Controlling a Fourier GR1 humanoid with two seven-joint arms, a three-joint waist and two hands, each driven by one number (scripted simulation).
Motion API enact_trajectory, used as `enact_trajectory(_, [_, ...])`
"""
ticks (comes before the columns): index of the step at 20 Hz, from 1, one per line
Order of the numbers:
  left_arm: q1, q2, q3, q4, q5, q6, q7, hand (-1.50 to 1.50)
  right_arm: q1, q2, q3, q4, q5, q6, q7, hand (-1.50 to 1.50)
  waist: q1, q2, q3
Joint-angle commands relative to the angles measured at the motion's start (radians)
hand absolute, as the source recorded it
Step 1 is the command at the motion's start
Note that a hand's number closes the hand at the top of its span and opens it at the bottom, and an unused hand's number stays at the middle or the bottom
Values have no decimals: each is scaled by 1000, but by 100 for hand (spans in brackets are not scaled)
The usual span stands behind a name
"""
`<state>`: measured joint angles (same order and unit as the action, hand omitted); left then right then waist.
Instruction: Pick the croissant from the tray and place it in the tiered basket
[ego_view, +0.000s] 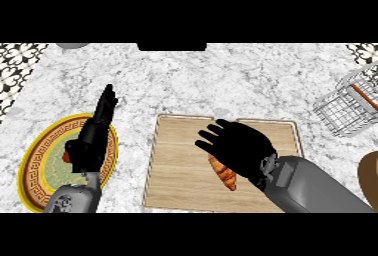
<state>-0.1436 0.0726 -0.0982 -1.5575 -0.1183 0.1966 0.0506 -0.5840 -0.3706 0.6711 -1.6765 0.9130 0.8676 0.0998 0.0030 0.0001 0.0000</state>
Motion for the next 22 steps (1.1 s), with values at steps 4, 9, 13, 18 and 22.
enact_trajectory(4, [-23,11,33,-16,9,-25,29,0,76,96,12,-18,87,52,30,-150,-2,-1,0])
enact_trajectory(9, [11,-4,30,-6,-7,-24,-12,0,35,95,-44,85,149,31,-78,-150,1,0,0])
enact_trajectory(13, [-12,-37,5,50,-44,1,-48,0,-4,184,-17,220,204,-6,-73,-150,2,1,0])
enact_trajectory(18, [-50,-52,24,89,-55,18,-33,0,135,144,-9,112,256,-33,-83,-150,-5,0,0])
enact_trajectory(22, [-10,-25,31,-22,-35,-18,24,0,110,173,-26,248,307,-136,-145,-150,1,0,0])
